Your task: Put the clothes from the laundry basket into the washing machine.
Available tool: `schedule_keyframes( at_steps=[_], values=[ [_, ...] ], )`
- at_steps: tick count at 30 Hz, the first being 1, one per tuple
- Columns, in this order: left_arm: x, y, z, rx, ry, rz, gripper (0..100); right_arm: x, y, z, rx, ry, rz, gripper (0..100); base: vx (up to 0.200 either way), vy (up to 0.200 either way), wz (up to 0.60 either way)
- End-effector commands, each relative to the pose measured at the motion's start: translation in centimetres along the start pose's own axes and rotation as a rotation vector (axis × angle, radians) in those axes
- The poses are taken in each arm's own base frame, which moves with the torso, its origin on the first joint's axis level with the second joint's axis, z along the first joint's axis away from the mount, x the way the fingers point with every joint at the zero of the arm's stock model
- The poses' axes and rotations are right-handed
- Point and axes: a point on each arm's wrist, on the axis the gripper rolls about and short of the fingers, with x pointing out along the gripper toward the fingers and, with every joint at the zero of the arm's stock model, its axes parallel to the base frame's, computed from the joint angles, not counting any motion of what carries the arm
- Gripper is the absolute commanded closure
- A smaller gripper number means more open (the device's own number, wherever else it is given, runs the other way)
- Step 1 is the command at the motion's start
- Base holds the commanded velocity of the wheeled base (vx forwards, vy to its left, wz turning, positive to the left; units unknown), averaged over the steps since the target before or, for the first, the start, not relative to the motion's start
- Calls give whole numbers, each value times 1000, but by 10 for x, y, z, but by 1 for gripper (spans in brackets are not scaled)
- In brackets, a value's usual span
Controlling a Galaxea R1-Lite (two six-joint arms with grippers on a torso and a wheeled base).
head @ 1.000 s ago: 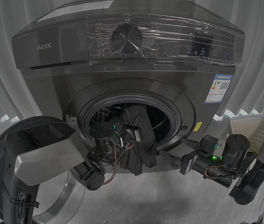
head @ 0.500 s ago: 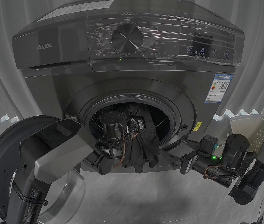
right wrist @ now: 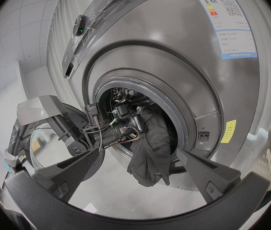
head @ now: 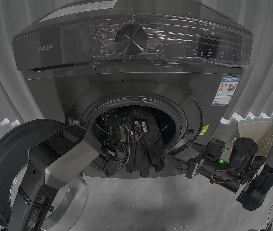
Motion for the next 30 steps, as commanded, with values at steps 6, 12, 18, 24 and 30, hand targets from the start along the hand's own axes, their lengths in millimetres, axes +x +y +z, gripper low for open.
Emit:
schedule_keyframes(
  at_steps=[6, 12, 18, 24, 30],
  values=[
    [0, -3, -1, 0, 6, -4, 100, 1, -1, 1, 0, -7, -2, 0, 0, 0, 0],
    [-2, -4, -5, 0, 12, -8, 100, 1, 0, 0, 0, -5, 3, 0, 0, 0, 0],
    [-1, -5, -6, 1, 14, -9, 100, 1, 1, 0, -1, -6, 4, 0, 0, 0, 0],
    [6, 0, -16, -32, 35, 5, 100, 2, -2, -1, 0, -1, -4, 0, 0, 0, 0],
    [27, 7, -23, -54, 35, 27, 100, 2, -1, -1, 0, -2, -1, 0, 0, 0, 0]
  ],
)
